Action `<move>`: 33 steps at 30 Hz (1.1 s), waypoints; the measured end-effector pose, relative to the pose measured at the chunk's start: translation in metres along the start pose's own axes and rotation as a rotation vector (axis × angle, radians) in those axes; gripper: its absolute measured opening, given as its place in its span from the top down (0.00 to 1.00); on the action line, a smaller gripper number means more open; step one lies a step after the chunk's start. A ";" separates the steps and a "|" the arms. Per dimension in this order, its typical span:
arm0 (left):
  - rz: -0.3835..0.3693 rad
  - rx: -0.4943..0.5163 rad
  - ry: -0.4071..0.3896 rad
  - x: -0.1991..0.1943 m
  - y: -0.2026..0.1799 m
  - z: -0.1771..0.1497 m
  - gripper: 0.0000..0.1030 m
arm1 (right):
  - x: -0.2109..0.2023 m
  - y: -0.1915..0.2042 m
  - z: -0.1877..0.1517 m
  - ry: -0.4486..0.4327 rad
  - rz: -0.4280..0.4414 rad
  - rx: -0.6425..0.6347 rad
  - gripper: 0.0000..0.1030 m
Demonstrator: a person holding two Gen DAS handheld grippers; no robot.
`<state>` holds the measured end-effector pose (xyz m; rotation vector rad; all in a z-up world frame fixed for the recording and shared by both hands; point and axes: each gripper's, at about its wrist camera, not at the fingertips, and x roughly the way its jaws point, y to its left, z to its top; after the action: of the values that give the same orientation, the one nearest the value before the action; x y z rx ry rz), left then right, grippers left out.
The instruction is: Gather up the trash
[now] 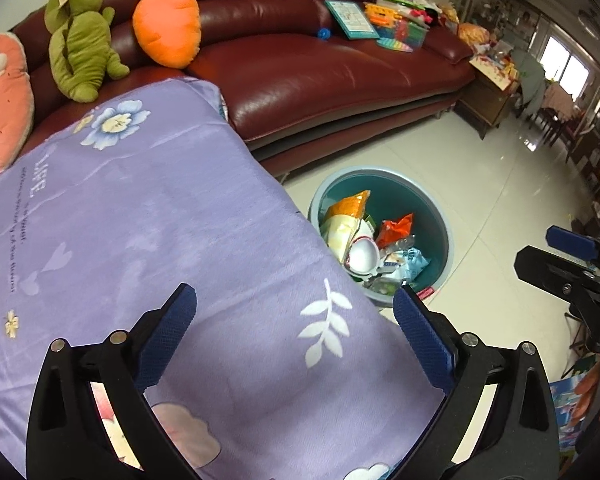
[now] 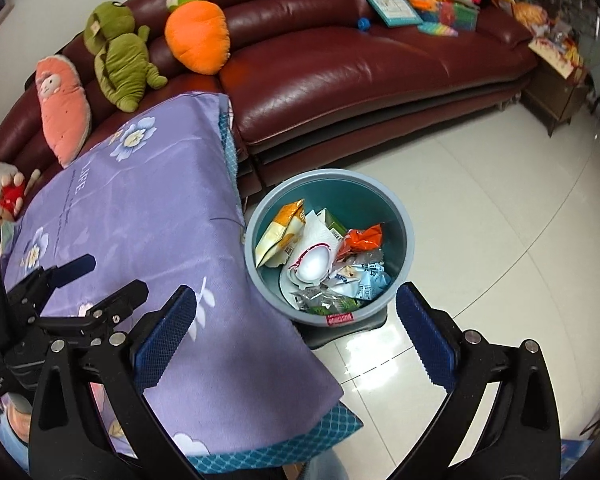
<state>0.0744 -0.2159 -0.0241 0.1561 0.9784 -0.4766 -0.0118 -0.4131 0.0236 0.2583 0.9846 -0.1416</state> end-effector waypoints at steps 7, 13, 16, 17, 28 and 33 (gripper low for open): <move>-0.001 -0.032 -0.017 -0.014 0.007 -0.009 0.04 | -0.010 0.007 -0.010 -0.005 -0.018 -0.008 0.07; -0.007 -0.050 -0.014 -0.017 0.013 -0.017 0.04 | -0.013 0.010 -0.017 -0.001 -0.011 -0.016 0.07; -0.026 -0.042 -0.032 -0.021 0.012 -0.020 0.04 | -0.013 0.011 -0.019 0.000 -0.008 -0.016 0.07; -0.029 -0.045 -0.037 -0.021 0.012 -0.020 0.04 | -0.012 0.011 -0.019 0.001 -0.008 -0.016 0.07; 0.033 -0.022 -0.054 -0.019 0.006 -0.022 0.04 | -0.006 0.007 -0.020 0.013 -0.011 -0.005 0.07; 0.041 -0.019 -0.043 -0.015 0.007 -0.020 0.04 | 0.001 0.002 -0.019 0.024 -0.012 0.007 0.07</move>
<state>0.0551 -0.1984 -0.0238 0.1475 0.9353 -0.4315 -0.0260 -0.4058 0.0130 0.2611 1.0093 -0.1533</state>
